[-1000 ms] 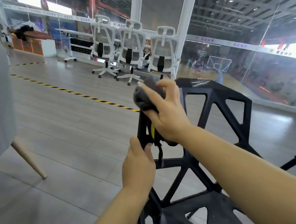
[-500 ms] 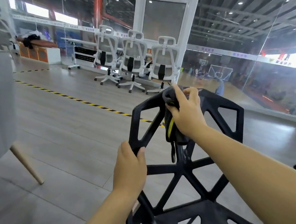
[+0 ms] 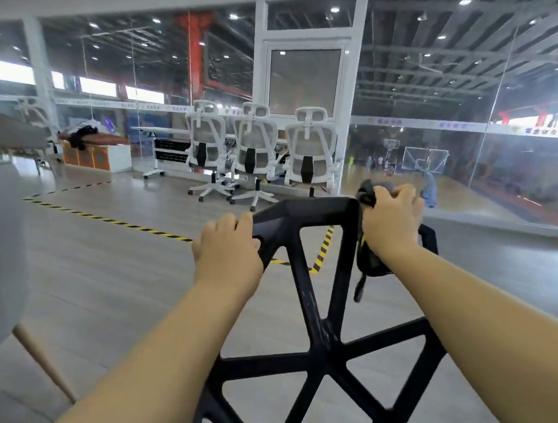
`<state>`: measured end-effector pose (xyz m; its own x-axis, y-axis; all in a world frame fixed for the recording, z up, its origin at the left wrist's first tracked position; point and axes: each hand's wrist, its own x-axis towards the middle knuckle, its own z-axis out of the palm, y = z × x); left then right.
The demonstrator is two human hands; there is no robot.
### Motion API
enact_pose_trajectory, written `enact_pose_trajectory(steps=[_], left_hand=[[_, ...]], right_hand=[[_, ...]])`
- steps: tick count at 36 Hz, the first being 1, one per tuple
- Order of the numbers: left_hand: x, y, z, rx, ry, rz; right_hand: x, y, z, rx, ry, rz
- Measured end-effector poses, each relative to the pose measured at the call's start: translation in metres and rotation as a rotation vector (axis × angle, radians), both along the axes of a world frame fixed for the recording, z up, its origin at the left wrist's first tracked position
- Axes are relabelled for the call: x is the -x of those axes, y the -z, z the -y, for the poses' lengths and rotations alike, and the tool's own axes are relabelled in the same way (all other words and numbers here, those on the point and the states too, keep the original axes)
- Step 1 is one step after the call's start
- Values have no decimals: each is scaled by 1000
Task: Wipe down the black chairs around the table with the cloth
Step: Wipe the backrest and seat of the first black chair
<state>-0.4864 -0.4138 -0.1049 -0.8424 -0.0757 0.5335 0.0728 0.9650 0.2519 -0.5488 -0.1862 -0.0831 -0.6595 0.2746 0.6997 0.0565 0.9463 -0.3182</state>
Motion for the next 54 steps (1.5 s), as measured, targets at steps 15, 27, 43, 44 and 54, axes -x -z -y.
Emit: enact_pose_trajectory(steps=[15, 27, 43, 44, 54], left_hand=[[4, 10, 0, -13, -7, -73], [8, 1, -12, 127, -44, -92], [39, 16, -55, 260, -121, -66], [39, 17, -55, 263, -128, -70], [38, 27, -54, 300, -142, -154]], right_hand=[[6, 17, 65, -323, -500, -167], [2, 19, -46, 40, 170, -28], [2, 28, -90, 255, 223, -20], [2, 31, -89, 318, 235, -35], [-4, 82, -83, -629, -319, -312]])
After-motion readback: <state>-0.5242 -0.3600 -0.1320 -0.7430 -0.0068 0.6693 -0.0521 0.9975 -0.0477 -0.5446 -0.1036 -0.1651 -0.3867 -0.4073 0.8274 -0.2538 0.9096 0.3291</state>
